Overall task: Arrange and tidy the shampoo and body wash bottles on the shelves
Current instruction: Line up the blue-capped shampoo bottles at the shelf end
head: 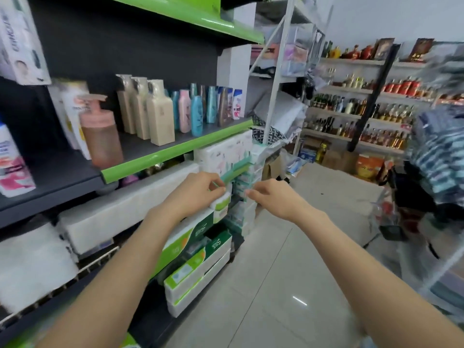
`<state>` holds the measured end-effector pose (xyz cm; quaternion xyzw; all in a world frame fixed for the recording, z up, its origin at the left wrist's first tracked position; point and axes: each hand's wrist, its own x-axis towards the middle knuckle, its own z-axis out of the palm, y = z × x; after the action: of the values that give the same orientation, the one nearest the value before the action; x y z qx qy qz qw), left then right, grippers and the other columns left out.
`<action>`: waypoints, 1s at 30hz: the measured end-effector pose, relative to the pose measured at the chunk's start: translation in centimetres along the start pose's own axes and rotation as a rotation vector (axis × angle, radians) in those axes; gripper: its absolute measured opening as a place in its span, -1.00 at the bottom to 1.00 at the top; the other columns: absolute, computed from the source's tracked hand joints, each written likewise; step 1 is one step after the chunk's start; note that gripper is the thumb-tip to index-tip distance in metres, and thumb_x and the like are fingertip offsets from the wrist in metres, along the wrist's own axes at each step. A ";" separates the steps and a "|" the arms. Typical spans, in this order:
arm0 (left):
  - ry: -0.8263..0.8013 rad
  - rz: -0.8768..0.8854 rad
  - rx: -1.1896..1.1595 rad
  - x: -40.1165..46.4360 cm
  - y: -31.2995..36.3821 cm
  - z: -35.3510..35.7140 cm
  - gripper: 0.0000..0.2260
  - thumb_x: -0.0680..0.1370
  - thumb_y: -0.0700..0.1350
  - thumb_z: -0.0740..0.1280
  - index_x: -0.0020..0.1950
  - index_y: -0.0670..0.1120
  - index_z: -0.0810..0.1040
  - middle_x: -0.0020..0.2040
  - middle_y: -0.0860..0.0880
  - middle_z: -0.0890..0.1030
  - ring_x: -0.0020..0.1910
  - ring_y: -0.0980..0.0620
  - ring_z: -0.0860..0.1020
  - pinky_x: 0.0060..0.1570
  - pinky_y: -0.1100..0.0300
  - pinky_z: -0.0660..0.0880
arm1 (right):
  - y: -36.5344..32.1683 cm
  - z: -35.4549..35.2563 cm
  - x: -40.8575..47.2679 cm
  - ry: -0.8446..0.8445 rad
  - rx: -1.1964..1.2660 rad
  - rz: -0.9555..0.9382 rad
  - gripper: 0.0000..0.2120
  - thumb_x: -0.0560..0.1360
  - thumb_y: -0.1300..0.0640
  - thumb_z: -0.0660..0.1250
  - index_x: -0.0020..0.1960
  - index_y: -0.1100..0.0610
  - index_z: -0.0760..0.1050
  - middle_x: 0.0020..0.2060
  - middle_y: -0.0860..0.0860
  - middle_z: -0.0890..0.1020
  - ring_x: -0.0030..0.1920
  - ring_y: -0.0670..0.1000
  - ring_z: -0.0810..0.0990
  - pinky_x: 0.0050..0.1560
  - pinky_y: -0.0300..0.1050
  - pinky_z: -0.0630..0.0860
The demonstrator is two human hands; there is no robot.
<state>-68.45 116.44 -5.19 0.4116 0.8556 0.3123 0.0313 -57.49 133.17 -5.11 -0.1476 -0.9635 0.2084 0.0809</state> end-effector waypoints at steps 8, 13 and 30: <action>-0.007 -0.020 0.047 13.7 0.6 4.1 -0.80 0.56 -0.01 0.26 0.13 -0.02 0.55 -0.04 0.03 0.58 -0.09 0.08 0.52 -0.15 0.22 0.37 | 9.1 -2.2 11.8 -0.021 0.025 -0.025 -0.55 0.58 -0.14 0.17 -0.11 0.25 0.52 -0.42 0.04 0.44 -0.33 0.08 0.47 -0.25 -0.05 0.37; -0.015 0.002 0.051 23.7 -0.9 5.6 -0.79 0.56 -0.01 0.27 0.14 -0.03 0.56 0.02 -0.01 0.61 -0.06 0.07 0.52 -0.05 0.19 0.44 | 13.9 -3.3 20.5 0.000 0.034 -0.035 -0.54 0.59 -0.12 0.17 -0.11 0.29 0.51 -0.44 0.04 0.40 -0.35 0.07 0.42 -0.31 -0.08 0.28; 0.042 -0.060 0.052 50.9 -5.4 7.3 -0.77 0.55 0.02 0.29 0.14 -0.01 0.58 0.01 0.00 0.64 -0.02 0.05 0.58 0.03 0.17 0.47 | 25.4 -7.2 47.6 -0.015 0.102 -0.098 -0.65 0.57 -0.15 0.18 0.09 0.07 0.56 -0.03 0.01 0.60 -0.09 -0.01 0.52 -0.12 -0.14 0.39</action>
<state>-103.42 154.44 -3.70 0.3800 0.8758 0.2973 0.0120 -94.44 173.17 -4.93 -0.0946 -0.9582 0.2542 0.0913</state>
